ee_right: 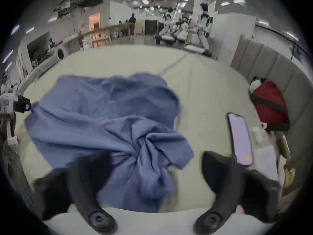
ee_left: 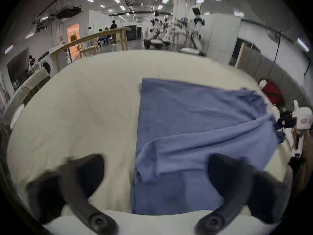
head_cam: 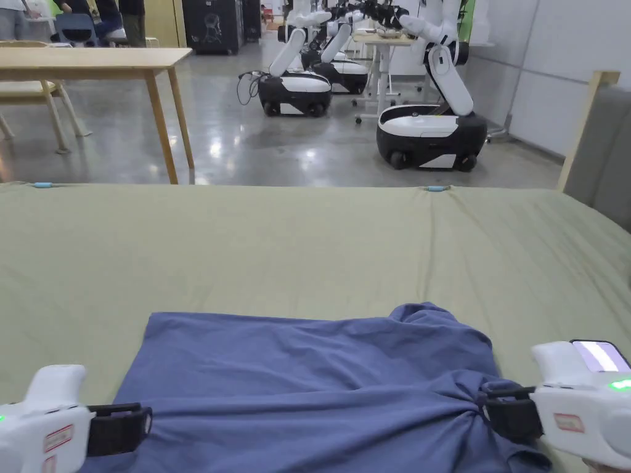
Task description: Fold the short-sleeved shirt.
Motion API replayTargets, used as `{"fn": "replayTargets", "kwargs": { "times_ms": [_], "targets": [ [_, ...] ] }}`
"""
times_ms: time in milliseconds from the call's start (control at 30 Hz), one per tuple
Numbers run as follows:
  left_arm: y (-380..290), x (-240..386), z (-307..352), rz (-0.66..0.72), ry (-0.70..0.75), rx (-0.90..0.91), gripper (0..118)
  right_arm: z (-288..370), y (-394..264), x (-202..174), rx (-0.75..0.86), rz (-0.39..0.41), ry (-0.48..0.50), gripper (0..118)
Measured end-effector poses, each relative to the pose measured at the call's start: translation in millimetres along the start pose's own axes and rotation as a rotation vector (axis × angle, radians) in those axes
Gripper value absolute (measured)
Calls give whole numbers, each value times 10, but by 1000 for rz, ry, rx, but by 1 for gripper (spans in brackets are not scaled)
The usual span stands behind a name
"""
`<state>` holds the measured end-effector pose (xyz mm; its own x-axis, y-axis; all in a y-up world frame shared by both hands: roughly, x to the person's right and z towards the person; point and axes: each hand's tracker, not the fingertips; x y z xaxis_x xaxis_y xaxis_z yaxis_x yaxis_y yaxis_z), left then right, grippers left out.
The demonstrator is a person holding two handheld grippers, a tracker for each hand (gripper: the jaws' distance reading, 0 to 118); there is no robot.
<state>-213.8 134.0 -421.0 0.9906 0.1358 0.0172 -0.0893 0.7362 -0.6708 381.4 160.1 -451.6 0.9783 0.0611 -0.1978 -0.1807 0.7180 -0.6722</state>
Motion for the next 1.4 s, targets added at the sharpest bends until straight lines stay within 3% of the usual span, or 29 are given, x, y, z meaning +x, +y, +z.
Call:
{"fn": "replayTargets", "kwargs": {
  "times_ms": [67, 133, 167, 200, 233, 267, 300, 367, 433, 567, 600, 667, 700, 733, 933, 1067, 1133, 1200, 1233, 1267, 1400],
  "targets": [
    [-134, -46, 468, 45, -51, 90, 117, 568, -148, 20, 95, -73, 92, 117],
    [-336, -60, 880, 87, -51, 121, 116, 1110, -343, -56, 164, -132, 91, 111],
    [-491, -48, 1142, 107, -61, 160, 113, 1442, -487, -95, 218, -141, 145, 101],
    [-600, -38, 1315, 115, -66, 199, 103, 1641, -590, -134, 247, -147, 169, 81],
    [-703, 49, 1518, 122, -79, 237, 68, 1857, -708, -185, 276, -160, 175, 42],
    [-827, 69, 1665, 145, -71, 216, 29, 2022, -817, -236, 295, -178, 159, 14],
    [-918, 82, 1763, 196, -59, 212, 2, 2140, -903, -272, 291, -182, 139, 5],
    [-1074, 115, 1911, 254, -56, 227, 1, 2327, -1037, -330, 299, -209, 109, 1],
    [-1114, 168, 1979, 216, -63, 222, 1, 2393, -1085, -378, 286, -215, 111, 1],
    [-848, 240, 1737, 80, 60, 193, 2, 2394, -1057, -431, 286, -218, 128, 1],
    [-767, 219, 1633, 93, 49, 181, 10, 2383, -1044, -444, 287, -217, 130, 1],
    [-611, 39, 1283, 122, 22, 147, 94, 2359, -1018, -495, 293, -209, 138, 1],
    [-558, -14, 1128, 139, 12, 114, 116, 2353, -1001, -519, 296, -210, 138, 1],
    [-510, -69, 941, 142, 14, 53, 118, 2348, -995, -543, 296, -210, 144, 1],
    [-381, -146, 176, 107, 64, -77, 111, 2356, -1014, -621, 272, -183, 151, 1],
    [-478, 6, -118, -20, 138, -240, 100, 2358, -1024, -593, 253, -194, 133, 1],
    [-488, 110, -71, -65, 165, -149, 95, 2351, -1013, -560, 244, -192, 130, 1],
    [-523, 161, 22, -55, 140, -132, 68, 2313, -989, -555, 231, -183, 116, 1],
    [-543, 221, 76, -82, 119, -90, 29, 2280, -968, -541, 219, -177, 112, 1],
    [-562, 275, 102, -112, 106, -62, 15, 2229, -939, -530, 207, -171, 112, 1],
    [-538, 257, 109, -111, 126, -91, 13, 1864, -741, -448, 154, -95, 69, 1]
  ]
}}
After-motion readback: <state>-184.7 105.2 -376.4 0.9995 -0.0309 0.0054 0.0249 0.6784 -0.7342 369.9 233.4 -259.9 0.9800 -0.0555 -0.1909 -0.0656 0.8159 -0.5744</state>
